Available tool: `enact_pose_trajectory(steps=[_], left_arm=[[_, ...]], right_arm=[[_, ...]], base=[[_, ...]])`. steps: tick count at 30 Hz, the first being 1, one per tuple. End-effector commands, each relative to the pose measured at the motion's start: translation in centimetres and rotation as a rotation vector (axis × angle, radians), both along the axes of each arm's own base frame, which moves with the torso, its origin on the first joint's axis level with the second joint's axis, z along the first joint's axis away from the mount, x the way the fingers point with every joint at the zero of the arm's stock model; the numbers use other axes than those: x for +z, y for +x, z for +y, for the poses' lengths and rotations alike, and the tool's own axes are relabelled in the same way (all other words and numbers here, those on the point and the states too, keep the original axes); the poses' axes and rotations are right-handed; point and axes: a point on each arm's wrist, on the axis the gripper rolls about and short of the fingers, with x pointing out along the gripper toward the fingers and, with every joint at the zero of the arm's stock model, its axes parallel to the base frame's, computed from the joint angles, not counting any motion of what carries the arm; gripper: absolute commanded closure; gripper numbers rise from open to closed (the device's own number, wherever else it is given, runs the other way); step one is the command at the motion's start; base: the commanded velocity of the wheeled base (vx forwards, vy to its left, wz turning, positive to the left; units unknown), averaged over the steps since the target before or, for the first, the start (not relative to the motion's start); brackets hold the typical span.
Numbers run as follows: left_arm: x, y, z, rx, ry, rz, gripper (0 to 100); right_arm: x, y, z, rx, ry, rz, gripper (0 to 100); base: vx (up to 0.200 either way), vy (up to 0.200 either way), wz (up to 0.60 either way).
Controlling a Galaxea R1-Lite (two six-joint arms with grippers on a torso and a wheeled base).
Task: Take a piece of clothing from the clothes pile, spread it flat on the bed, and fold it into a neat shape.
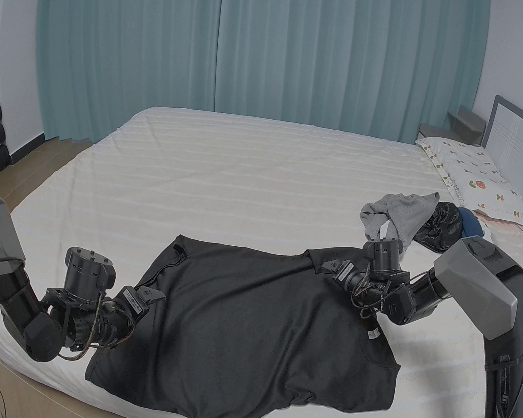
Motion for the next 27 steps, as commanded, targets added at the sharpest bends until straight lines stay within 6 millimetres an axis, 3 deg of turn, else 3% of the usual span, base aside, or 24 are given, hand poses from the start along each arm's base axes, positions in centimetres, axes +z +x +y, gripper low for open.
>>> enact_pose_trajectory(steps=[1, 7, 12, 22, 27], left_arm=[[0.0, 0.2, 0.1, 0.006, -0.001, -0.002, 0], [0.0, 0.3, 0.4, 0.018, -0.003, -0.003, 0], [0.0, 0.3, 0.4, 0.017, -0.001, -0.003, 0], [0.2, 0.5, 0.6, 0.030, -0.005, -0.010, 0], [0.3, 0.8, 1.2, 0.052, -0.011, -0.018, 0]], right_arm=[[-0.6, 2.3, -3.2, -0.088, -0.027, -0.035, 0], [-0.4, 4.0, -8.5, -0.189, -0.047, -0.061, 0], [0.9, 3.9, -10.4, -0.226, -0.043, -0.078, 0], [3.7, 3.2, -10.2, -0.179, 0.007, -0.118, 0], [4.0, 2.8, -7.0, -0.105, 0.011, -0.113, 0]], base=[[0.000, 0.000, 0.00], [0.000, 0.000, 0.00], [0.000, 0.000, 0.00], [0.000, 0.000, 0.00], [0.000, 0.000, 0.00]])
